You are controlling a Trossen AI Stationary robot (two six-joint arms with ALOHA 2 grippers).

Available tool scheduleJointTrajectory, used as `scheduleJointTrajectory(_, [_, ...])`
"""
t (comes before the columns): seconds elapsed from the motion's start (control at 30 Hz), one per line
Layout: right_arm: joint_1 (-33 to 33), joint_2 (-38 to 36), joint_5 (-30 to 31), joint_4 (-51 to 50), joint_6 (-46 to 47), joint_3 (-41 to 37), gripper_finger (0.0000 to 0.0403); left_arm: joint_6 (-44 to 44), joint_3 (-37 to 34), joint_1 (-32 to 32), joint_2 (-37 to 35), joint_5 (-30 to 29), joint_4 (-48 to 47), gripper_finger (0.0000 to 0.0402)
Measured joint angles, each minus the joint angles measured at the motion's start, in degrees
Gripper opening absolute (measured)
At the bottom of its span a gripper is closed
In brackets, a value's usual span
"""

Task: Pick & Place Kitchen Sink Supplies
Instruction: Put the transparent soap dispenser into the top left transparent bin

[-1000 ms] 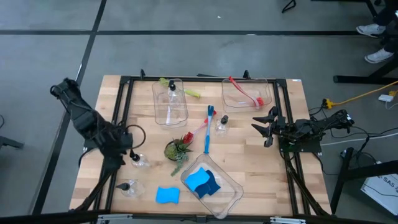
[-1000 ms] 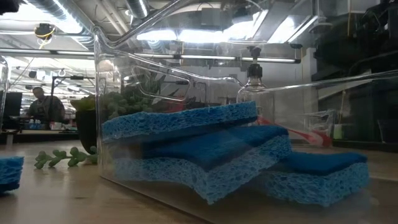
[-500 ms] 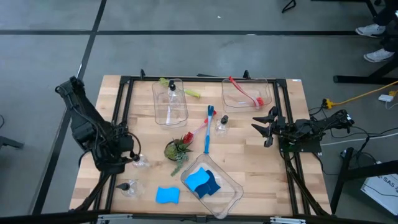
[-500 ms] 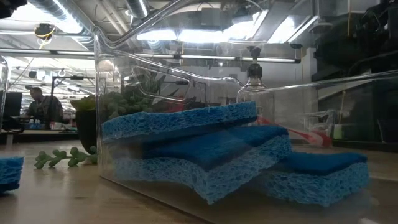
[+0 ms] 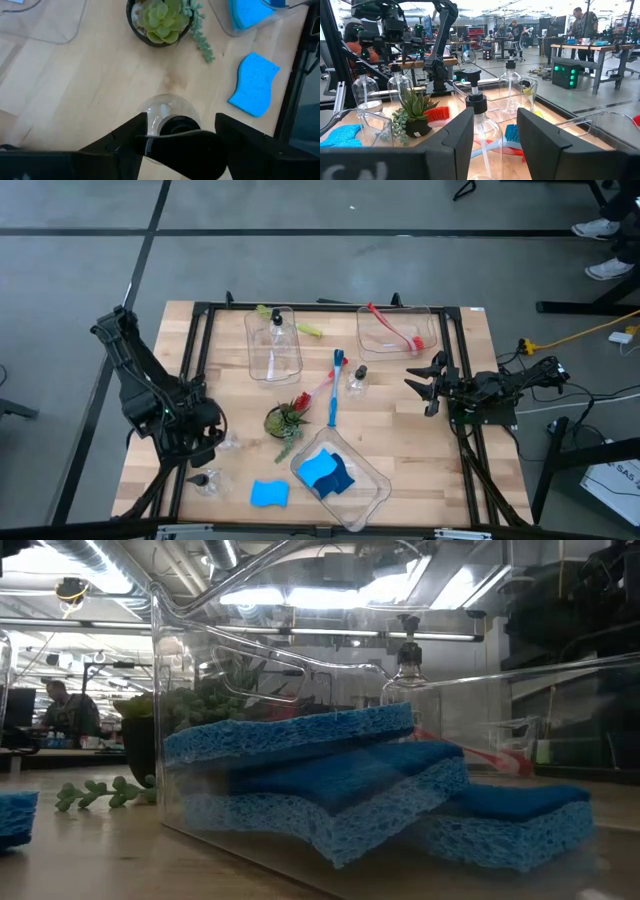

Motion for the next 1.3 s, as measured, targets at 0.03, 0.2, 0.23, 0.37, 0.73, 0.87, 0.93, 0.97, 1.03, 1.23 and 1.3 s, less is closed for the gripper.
scheduleJointTrajectory(0.03, [-0.01,-0.01,0.00,-0.01,-0.08,0.00,0.0149,-0.21,0.00,-0.11,0.08,0.00,0.00,0.0220])
scheduleJointTrajectory(0.2, [0.00,0.00,-0.01,-0.01,-0.06,0.00,0.0149,-1.37,0.00,-0.27,-0.09,0.03,-0.05,0.0183])
scheduleJointTrajectory(0.23, [0.00,0.00,-0.01,-0.01,-0.14,0.00,0.0149,-1.54,0.00,-0.27,-0.23,0.10,-0.11,0.0174])
scheduleJointTrajectory(0.37, [0.00,-0.02,-0.02,-0.01,-0.05,0.00,0.0149,-1.68,0.00,-0.25,-0.72,0.03,-0.34,0.0145])
scheduleJointTrajectory(0.73, [0.00,-0.01,0.00,-0.01,-0.09,0.00,0.0149,-1.58,0.00,-0.25,-0.83,-0.66,-0.73,0.0085])
scheduleJointTrajectory(0.87, [-0.02,-0.01,0.00,0.00,0.00,0.00,0.0149,-1.53,0.00,-0.25,-0.83,-1.20,-0.85,0.0076])
scheduleJointTrajectory(0.93, [0.00,-0.02,0.00,-0.01,-0.14,0.00,0.0149,-1.55,0.00,-0.25,-0.85,-1.22,-1.02,0.0076])
scheduleJointTrajectory(0.97, [0.00,0.00,0.00,-0.01,-0.01,0.00,0.0149,-1.55,0.00,-0.24,-0.84,-1.28,-1.15,0.0076])
scheduleJointTrajectory(1.03, [-0.01,0.00,-0.01,-0.01,0.01,0.00,0.0149,-1.55,0.00,-0.01,-0.86,-1.44,-1.29,0.0076])
scheduleJointTrajectory(1.23, [-0.01,-0.01,-0.02,-0.01,-0.08,0.00,0.0149,-0.82,2.25,2.51,-1.54,-3.65,-3.81,0.0076])
scheduleJointTrajectory(1.3, [-0.01,-0.01,0.00,-0.01,-0.05,0.00,0.0149,0.00,3.82,3.82,-2.01,-5.49,-5.22,0.0076])
